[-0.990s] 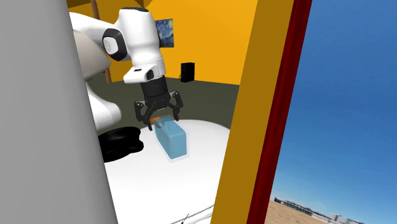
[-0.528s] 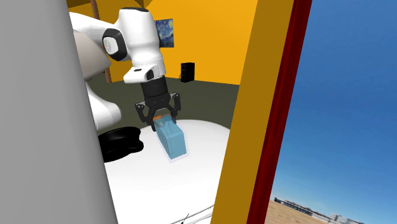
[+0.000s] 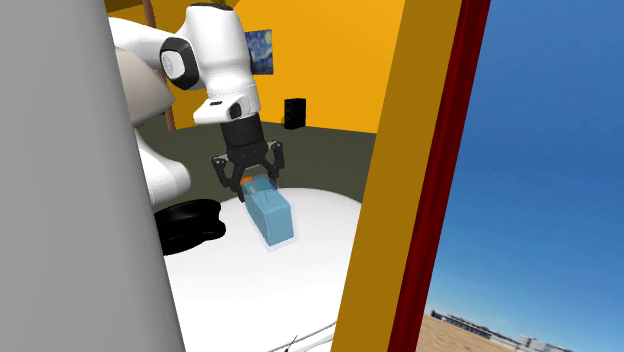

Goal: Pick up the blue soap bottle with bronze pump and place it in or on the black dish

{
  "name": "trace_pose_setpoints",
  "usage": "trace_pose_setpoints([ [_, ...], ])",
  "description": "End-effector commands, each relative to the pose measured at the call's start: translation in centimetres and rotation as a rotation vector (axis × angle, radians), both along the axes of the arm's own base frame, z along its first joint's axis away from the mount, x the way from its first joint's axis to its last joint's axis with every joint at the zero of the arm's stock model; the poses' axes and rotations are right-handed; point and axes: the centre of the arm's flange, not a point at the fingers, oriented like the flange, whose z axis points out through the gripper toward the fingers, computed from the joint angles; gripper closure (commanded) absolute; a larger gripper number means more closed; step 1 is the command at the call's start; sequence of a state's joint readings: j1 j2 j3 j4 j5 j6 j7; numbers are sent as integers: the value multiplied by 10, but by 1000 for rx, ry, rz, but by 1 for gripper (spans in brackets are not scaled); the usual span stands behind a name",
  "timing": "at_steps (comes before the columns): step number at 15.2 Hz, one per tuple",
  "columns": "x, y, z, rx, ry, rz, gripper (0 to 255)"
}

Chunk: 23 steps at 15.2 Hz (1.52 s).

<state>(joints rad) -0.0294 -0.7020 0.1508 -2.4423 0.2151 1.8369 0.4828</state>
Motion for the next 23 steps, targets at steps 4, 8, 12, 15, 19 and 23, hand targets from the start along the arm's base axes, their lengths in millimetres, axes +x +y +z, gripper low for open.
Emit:
trace_pose_setpoints([
  [4,-1,0,26,0,0,0,255],
  [8,-1,0,47,0,0,0,255],
  [12,-1,0,68,0,0,0,255],
  [15,-1,0,84,0,0,0,255],
  [19,-1,0,105,0,0,0,255],
  [23,-28,-28,116,0,0,0,255],
])
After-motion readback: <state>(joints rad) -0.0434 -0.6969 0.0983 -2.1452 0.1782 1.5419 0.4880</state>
